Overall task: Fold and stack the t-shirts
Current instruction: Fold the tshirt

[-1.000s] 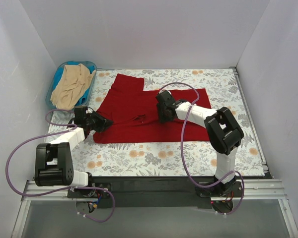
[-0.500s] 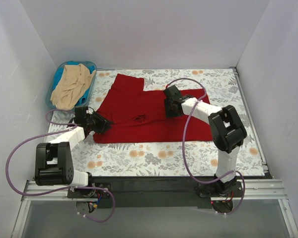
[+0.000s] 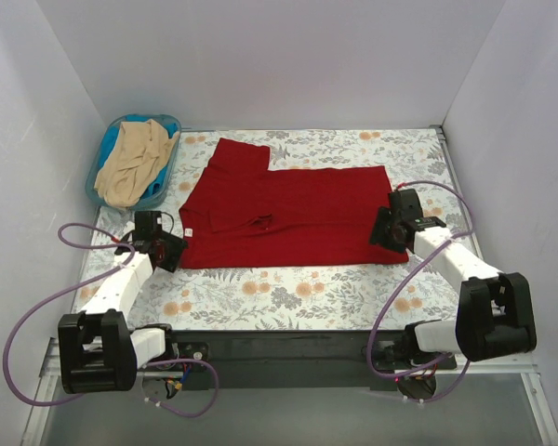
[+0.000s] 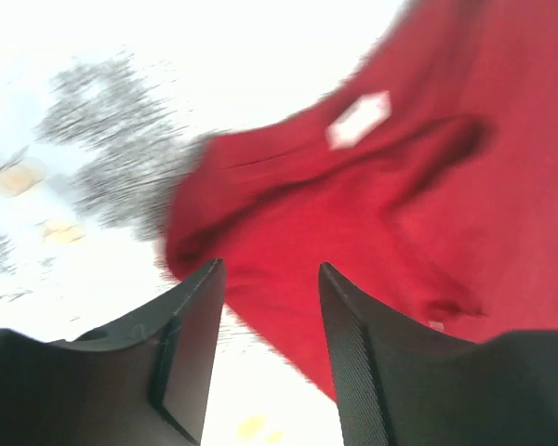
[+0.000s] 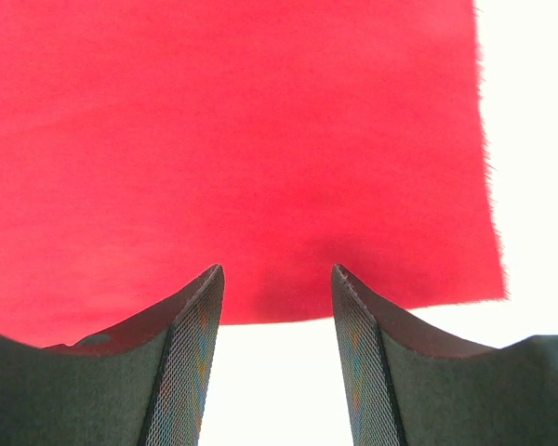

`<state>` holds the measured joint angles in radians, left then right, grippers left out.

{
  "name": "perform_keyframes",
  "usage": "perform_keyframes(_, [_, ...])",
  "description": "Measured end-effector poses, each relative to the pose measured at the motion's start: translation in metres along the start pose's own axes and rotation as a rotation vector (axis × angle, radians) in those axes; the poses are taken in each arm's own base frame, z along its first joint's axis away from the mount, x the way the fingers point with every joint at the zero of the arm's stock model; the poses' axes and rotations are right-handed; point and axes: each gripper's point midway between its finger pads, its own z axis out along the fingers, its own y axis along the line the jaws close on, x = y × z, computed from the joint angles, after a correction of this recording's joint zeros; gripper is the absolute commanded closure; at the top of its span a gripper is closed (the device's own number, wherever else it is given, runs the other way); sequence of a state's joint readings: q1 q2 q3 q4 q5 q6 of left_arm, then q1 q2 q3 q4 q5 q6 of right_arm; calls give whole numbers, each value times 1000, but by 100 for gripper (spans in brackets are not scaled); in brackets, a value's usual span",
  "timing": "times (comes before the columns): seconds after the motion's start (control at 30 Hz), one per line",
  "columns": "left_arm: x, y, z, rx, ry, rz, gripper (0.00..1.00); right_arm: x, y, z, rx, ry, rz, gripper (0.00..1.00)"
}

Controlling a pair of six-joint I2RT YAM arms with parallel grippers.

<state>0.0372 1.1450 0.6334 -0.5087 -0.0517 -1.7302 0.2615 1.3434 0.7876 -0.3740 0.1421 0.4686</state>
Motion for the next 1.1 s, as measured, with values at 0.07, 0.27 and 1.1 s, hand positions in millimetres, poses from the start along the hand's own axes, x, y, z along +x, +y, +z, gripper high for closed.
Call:
perform_keyframes(0.07, [9,18,6,-49,20,-11,59,6,-20,-1,27,10,53,43])
perform_keyframes(0.27, [20,40,15,-119,43,-39,59,14,-46,-2,45,31,139,42])
perform_keyframes(1.1, [14,33,35,-130,24,-56,100,17,-97,18,110,55,309,82])
